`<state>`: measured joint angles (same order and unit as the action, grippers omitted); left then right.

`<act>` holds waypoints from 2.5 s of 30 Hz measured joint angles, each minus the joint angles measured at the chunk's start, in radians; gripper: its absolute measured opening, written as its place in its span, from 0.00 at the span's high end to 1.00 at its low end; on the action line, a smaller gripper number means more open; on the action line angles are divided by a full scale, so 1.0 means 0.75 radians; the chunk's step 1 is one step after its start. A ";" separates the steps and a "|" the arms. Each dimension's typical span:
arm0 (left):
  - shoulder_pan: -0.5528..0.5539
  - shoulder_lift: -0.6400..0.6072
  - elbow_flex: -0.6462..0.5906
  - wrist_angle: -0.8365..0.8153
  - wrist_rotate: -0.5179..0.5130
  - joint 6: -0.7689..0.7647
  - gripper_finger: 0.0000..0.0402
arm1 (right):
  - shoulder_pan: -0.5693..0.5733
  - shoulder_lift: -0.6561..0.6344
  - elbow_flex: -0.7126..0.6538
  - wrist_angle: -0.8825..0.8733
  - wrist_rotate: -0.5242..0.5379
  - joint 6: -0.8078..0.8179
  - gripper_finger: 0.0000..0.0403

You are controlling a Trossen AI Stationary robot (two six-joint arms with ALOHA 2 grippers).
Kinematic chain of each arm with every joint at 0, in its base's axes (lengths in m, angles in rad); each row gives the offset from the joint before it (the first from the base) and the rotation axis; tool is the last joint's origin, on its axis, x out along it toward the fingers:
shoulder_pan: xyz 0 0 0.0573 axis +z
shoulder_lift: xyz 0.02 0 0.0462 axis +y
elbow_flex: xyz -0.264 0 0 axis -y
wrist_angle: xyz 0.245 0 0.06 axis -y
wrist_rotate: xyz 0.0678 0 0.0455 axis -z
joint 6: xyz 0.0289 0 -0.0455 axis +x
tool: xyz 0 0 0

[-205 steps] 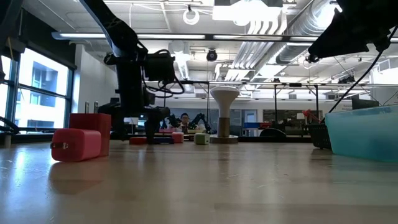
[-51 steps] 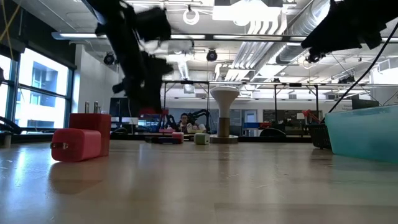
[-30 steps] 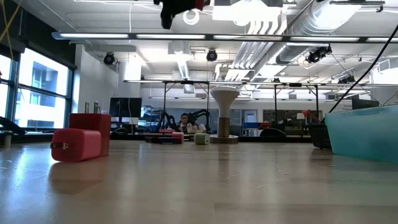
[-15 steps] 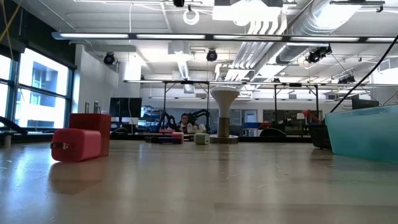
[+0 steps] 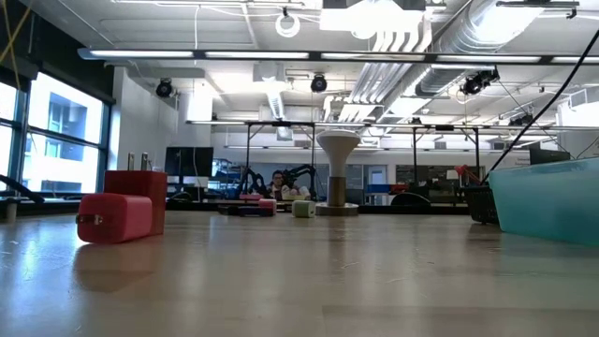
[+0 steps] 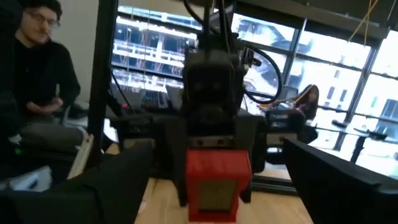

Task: Pick & Place Office items
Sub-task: Put the red digital clock into the black basket

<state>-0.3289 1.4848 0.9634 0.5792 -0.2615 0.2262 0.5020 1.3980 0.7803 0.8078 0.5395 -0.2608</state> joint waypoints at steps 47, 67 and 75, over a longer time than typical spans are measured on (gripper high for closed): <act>-0.020 0.069 0.003 0.107 -0.073 0.051 0.63 | -0.076 0.154 0.001 0.185 -0.305 -0.112 0.13; -0.044 0.069 0.002 0.102 -0.074 0.064 0.63 | -0.093 0.154 0.001 0.184 -0.301 -0.112 0.65; -0.045 0.069 0.002 0.104 -0.075 0.060 0.56 | -0.093 0.154 0.001 0.169 -0.282 -0.108 0.65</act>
<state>-0.3628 1.5368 0.9646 0.6573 -0.3176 0.2714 0.4322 1.5131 0.7811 0.9346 0.3279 -0.3421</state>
